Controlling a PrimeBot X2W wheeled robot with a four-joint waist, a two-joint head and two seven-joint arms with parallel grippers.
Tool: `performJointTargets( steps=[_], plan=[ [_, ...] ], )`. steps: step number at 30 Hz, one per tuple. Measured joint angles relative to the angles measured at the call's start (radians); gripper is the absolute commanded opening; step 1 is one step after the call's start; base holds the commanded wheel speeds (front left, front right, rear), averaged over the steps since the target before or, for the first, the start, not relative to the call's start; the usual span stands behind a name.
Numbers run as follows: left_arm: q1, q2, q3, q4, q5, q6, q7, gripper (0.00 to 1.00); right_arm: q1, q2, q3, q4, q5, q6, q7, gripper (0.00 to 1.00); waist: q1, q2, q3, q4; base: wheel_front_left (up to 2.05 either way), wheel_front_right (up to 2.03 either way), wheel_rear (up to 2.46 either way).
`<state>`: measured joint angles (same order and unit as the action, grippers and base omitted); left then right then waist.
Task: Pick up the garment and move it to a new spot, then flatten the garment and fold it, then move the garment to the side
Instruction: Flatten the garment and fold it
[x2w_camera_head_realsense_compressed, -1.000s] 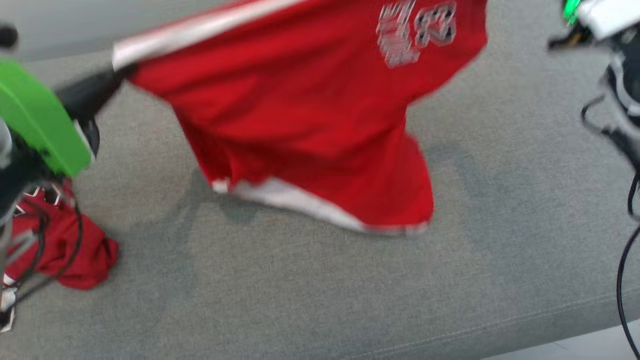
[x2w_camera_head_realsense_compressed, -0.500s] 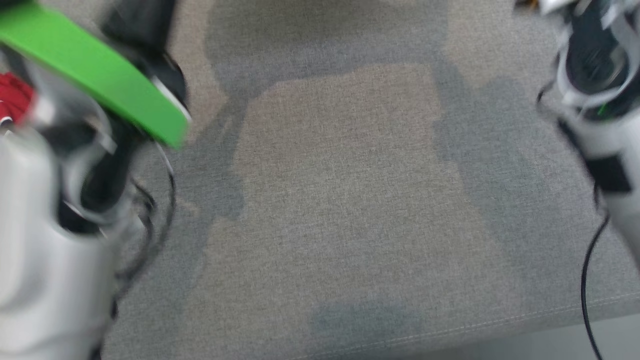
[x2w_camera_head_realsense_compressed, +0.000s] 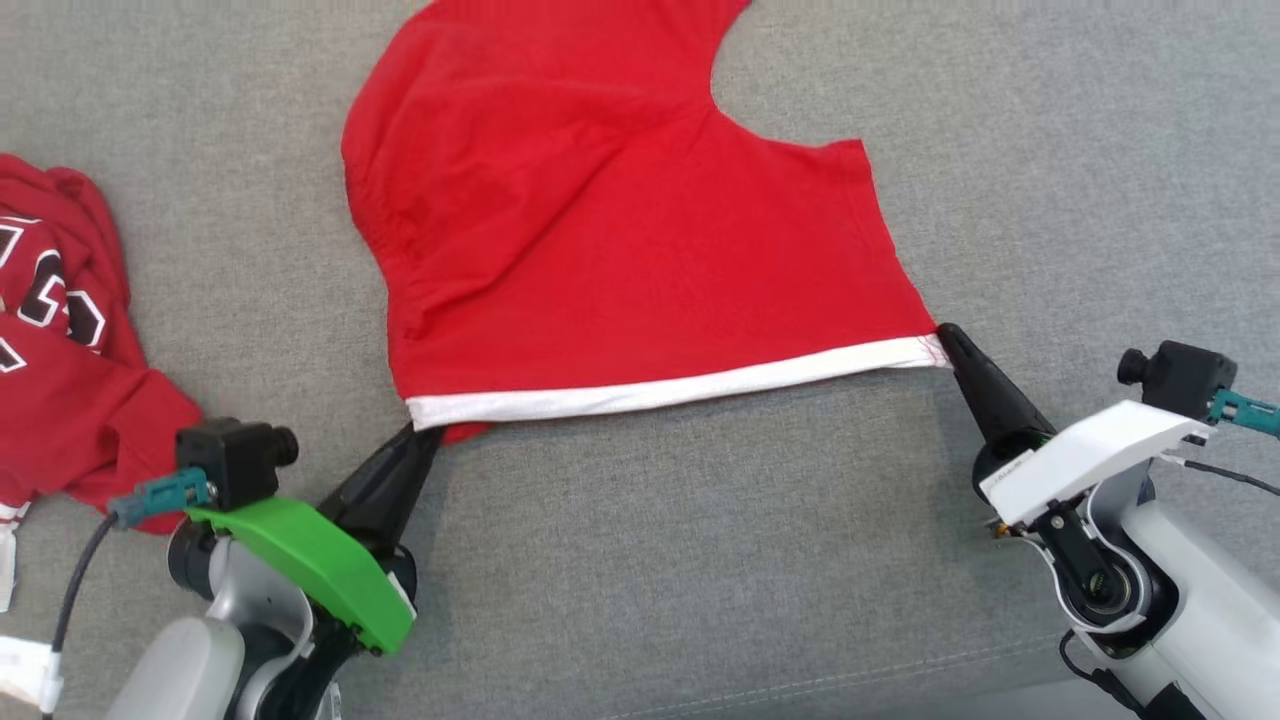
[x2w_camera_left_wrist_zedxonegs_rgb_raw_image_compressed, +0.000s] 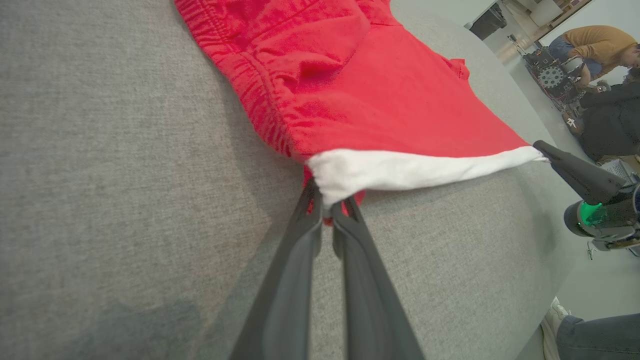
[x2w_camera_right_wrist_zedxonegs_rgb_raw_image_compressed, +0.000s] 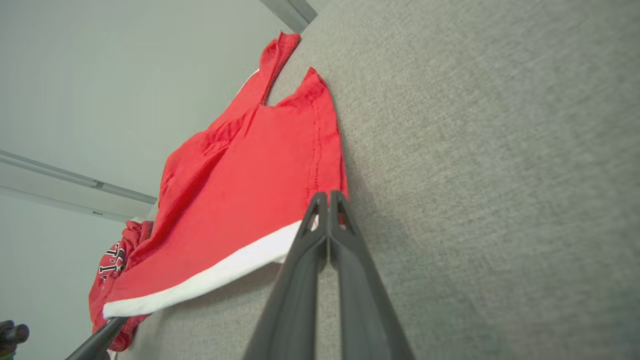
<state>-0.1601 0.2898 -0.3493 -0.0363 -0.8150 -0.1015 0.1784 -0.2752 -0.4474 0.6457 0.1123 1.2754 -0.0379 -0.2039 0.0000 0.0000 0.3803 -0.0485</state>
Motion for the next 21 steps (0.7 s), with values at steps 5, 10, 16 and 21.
performJointTargets(
  steps=[5, 10, 16, 21],
  plan=[
    [0.077, -0.024, -0.004, 0.003, -0.001, -0.001, -0.067, 0.0, 0.037, -0.035, -0.029, 0.02, -0.009, 0.003, -0.016, 0.0, 0.0, 0.0, -0.046, -0.001, 0.0, 0.0, 0.0],
    [0.179, -0.093, -0.042, 0.016, -0.04, -0.004, -0.111, 0.0, 0.13, -0.105, -0.064, 0.022, 0.007, 0.004, -0.017, 0.0, 0.0, 0.0, -0.077, 0.009, 0.0, 0.0, 0.0],
    [0.315, -0.124, -0.093, 0.033, -0.11, -0.005, -0.107, 0.0, 0.295, -0.166, -0.094, -0.046, 0.114, 0.038, -0.015, 0.0, 0.0, 0.0, -0.096, 0.047, 0.0, 0.0, 0.0],
    [0.395, -0.127, -0.122, 0.024, -0.188, -0.013, -0.059, 0.0, 0.391, -0.228, -0.135, -0.122, 0.204, 0.057, 0.003, 0.0, 0.0, 0.0001, -0.104, 0.075, 0.0, 0.0, 0.0]
  ],
)
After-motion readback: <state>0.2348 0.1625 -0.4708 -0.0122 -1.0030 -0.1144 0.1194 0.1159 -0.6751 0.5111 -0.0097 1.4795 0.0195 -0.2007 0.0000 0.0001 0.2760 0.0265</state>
